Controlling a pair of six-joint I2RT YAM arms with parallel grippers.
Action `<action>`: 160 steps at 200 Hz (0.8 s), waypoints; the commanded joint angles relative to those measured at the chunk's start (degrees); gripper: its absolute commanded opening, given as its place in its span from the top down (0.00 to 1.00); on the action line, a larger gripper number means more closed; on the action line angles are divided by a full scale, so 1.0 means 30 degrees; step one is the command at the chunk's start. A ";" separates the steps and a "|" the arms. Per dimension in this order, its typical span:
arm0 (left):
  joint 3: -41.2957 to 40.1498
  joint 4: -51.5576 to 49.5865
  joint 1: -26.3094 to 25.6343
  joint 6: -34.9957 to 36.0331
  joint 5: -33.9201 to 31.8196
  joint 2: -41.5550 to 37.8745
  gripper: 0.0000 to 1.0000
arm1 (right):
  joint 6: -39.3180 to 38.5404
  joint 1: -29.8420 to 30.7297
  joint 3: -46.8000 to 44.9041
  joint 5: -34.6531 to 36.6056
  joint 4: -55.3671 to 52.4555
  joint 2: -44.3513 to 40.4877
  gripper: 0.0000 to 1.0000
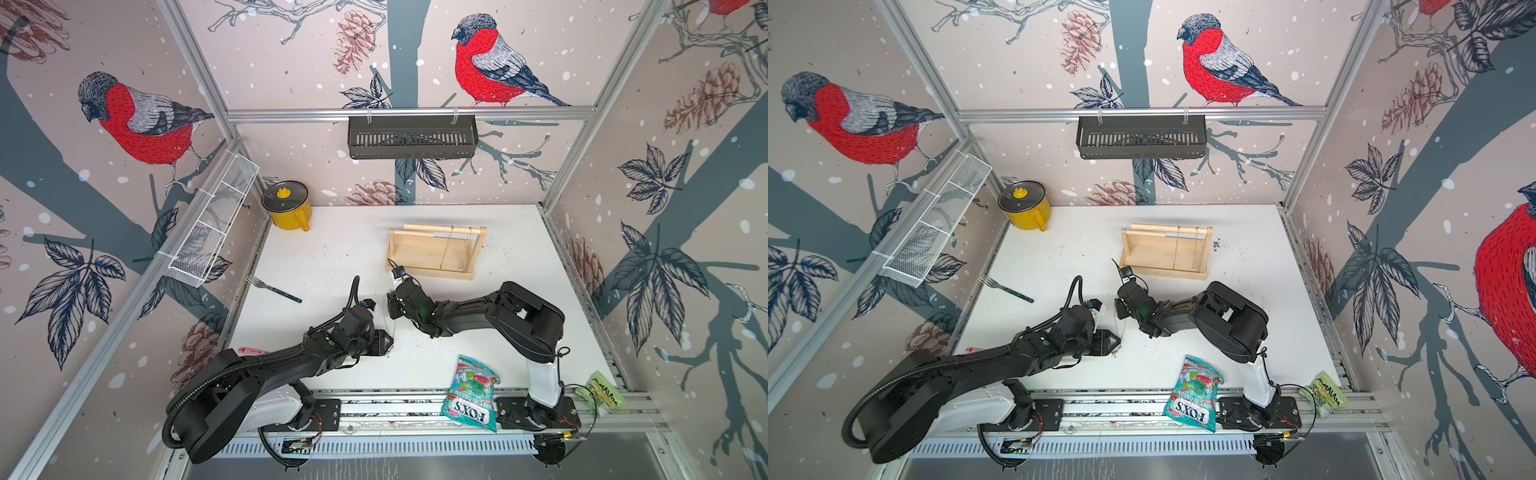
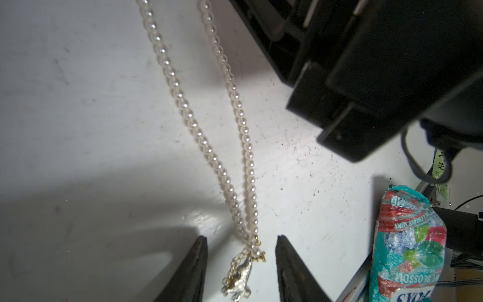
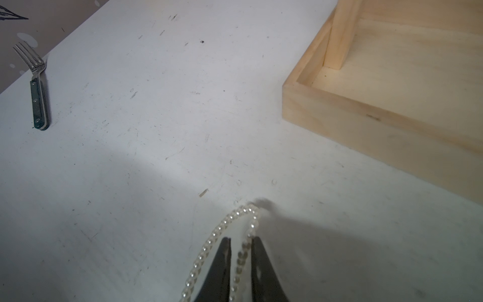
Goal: Take the necklace off the jewelry display stand
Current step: Place the necklace at the center of the board.
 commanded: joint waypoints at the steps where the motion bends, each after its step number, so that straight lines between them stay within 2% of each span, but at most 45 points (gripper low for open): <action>1: -0.0180 -0.1260 0.0024 -0.0190 -0.0769 -0.0292 0.54 | 0.0234 0.0004 0.0180 -0.0041 -0.0059 0.0075 0.75; 85: -0.0507 -0.2801 0.0009 -0.0484 -0.2499 -0.3565 0.47 | 0.0528 0.0051 0.0650 0.0258 -0.0604 0.0094 0.49; 109: -0.0508 -0.3313 0.0021 -0.0316 -0.3291 -0.4531 0.43 | 0.0361 0.0094 0.0735 0.0623 -0.1130 -0.0445 0.38; 133: -0.0508 -0.3524 0.0009 -0.0012 -0.4275 -0.5449 0.35 | -0.0185 0.0302 0.1233 0.1251 -0.2630 -0.1206 0.27; 138: -0.0506 -0.3503 0.0031 0.0122 -0.4521 -0.5659 0.27 | -0.0362 0.0362 0.1435 0.1367 -0.3074 -0.1368 0.25; 160: -0.0477 -0.3581 0.0026 0.0601 -0.5977 -0.6692 0.22 | -0.1129 0.0570 0.2249 0.1816 -0.4868 -0.2133 0.15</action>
